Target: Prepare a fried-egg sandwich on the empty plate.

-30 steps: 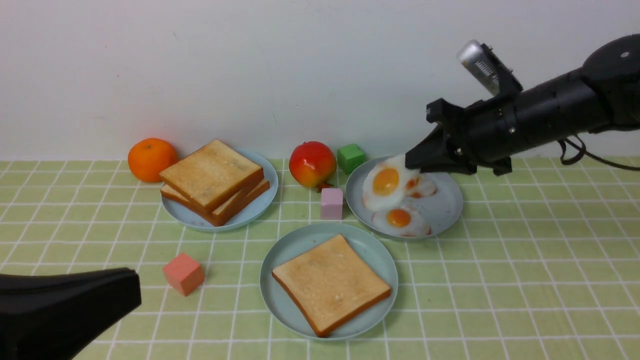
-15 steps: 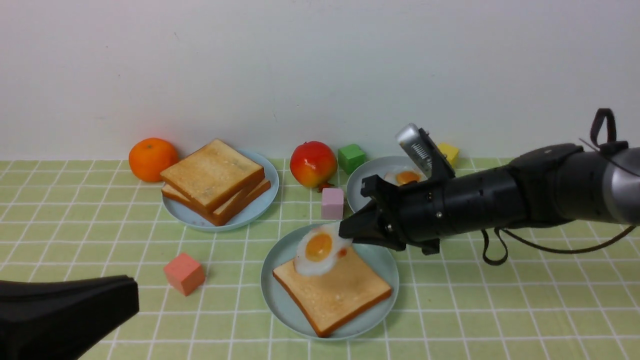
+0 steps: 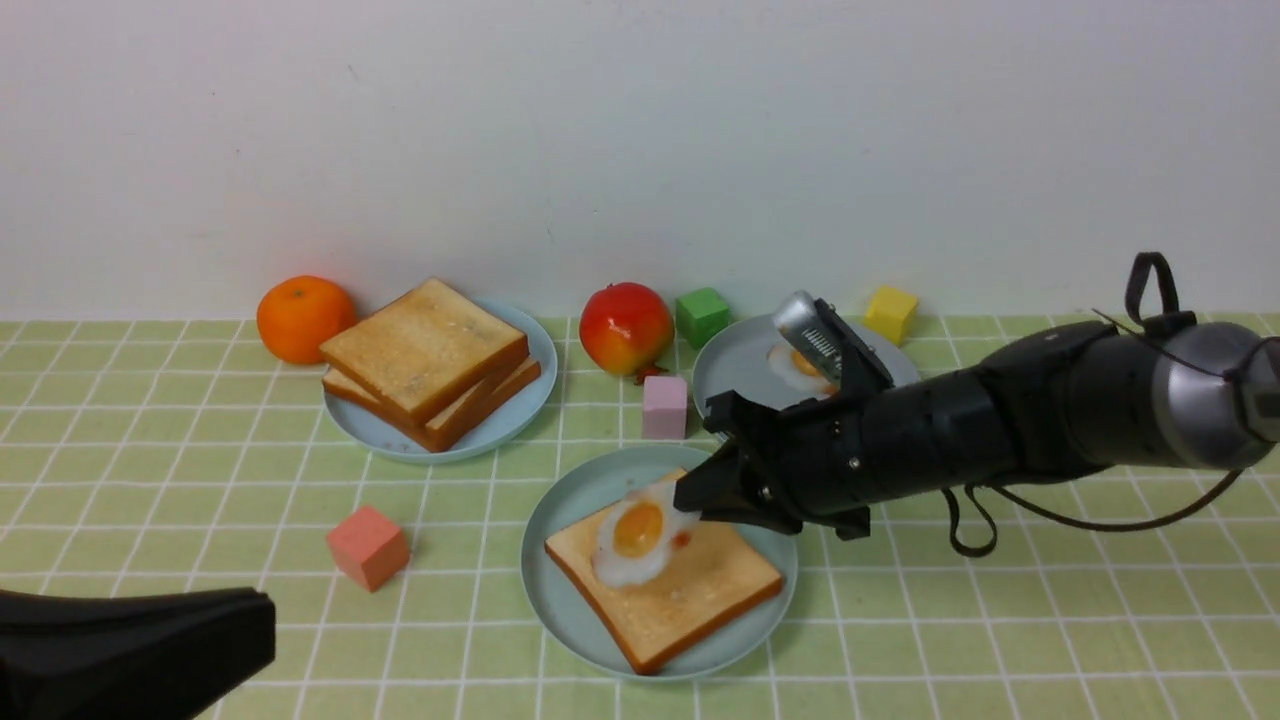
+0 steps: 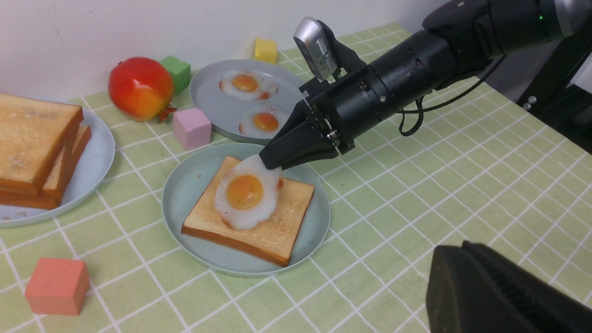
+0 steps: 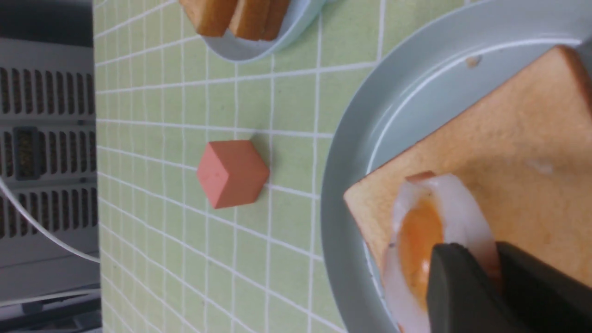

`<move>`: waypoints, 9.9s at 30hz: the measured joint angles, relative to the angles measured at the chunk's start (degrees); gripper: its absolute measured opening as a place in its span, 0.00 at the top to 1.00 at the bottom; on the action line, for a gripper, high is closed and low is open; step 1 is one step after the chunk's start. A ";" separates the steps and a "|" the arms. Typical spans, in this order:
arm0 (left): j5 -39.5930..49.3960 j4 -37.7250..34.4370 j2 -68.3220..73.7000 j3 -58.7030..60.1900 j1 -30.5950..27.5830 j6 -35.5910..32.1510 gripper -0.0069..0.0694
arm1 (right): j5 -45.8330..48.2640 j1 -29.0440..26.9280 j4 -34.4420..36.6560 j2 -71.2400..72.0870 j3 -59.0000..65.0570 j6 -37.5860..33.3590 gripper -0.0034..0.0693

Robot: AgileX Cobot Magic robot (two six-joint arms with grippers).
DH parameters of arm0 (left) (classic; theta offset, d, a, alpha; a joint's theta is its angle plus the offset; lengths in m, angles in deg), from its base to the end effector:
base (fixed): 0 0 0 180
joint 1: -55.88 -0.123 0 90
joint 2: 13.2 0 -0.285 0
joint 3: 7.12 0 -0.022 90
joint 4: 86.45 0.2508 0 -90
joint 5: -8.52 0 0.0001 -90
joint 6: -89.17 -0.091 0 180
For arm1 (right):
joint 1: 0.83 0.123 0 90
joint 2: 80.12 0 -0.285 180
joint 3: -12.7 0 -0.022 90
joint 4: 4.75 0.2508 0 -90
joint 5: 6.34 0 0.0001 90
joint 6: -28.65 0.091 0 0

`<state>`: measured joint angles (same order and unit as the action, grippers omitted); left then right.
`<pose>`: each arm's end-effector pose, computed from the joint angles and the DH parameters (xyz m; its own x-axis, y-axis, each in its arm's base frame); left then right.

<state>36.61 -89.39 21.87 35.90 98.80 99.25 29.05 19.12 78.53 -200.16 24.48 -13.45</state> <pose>0.0680 -0.0663 0.3346 -0.3518 0.0276 -0.9357 0.6361 0.7404 -0.2173 0.3538 0.1842 0.1649 -0.9409 0.2141 -0.2624 -0.0650 0.6462 0.7604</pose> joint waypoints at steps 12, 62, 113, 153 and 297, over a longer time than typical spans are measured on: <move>0.38 -0.05 0.00 0.00 0.00 0.00 0.90 | 2.71 -4.25 -19.45 1.51 0.00 9.99 0.22; 16.10 5.11 87.08 -58.90 -29.49 -24.42 0.46 | 21.70 9.46 -68.31 60.43 0.08 32.80 0.94; 17.95 7.87 74.35 -45.28 -2.84 -13.31 0.85 | 26.52 9.70 -74.77 69.44 2.81 36.65 0.92; 17.17 15.87 80.09 -44.46 4.07 -6.67 0.69 | 22.68 9.70 -75.76 74.03 9.83 37.32 0.94; -30.94 -1.32 -6.09 27.06 3.95 -6.44 0.87 | -13.45 -14.17 -78.26 112.82 66.52 42.11 0.94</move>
<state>5.67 -90.71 15.78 62.96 102.75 92.81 15.61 4.95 0.27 -87.34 91.01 28.65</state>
